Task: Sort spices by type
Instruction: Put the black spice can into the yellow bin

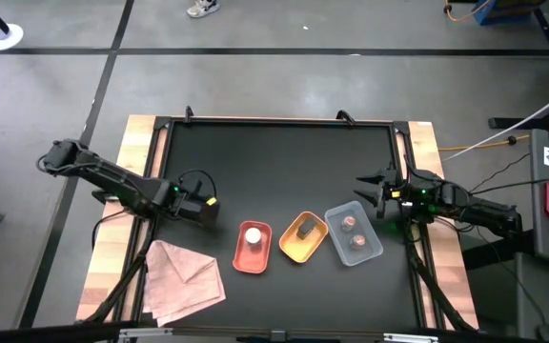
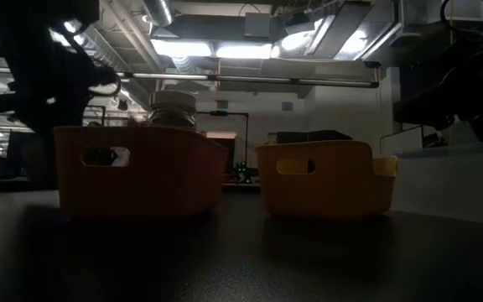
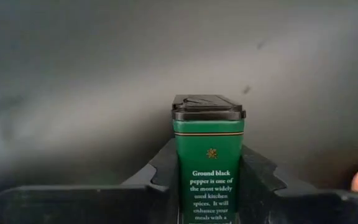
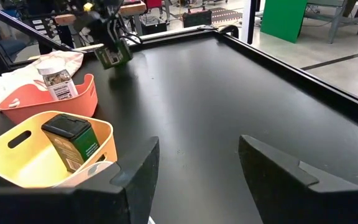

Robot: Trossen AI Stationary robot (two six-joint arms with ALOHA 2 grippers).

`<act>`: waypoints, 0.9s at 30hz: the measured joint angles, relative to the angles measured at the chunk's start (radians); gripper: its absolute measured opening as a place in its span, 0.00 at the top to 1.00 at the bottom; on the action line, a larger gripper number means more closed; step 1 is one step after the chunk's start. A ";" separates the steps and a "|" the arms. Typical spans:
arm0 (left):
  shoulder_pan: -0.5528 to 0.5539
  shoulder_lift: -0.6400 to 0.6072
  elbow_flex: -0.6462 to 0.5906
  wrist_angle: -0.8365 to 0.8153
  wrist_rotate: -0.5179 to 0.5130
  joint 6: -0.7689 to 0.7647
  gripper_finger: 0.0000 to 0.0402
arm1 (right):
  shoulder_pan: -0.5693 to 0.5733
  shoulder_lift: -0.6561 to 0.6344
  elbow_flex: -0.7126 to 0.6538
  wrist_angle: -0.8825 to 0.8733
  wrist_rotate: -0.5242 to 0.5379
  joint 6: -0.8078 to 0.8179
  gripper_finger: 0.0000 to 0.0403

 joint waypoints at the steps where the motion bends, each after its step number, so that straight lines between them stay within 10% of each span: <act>1: 0.000 -0.013 0.000 0.001 -0.024 0.013 0.77 | 0.000 0.000 0.000 0.000 0.000 0.000 0.45; 14: 0.001 -0.142 0.000 0.248 -0.334 0.373 0.76 | 0.000 0.000 0.000 0.000 0.000 0.000 0.45; 27: 0.062 -0.099 0.001 0.842 -0.328 0.954 0.75 | 0.000 0.000 0.000 0.003 0.000 0.000 0.45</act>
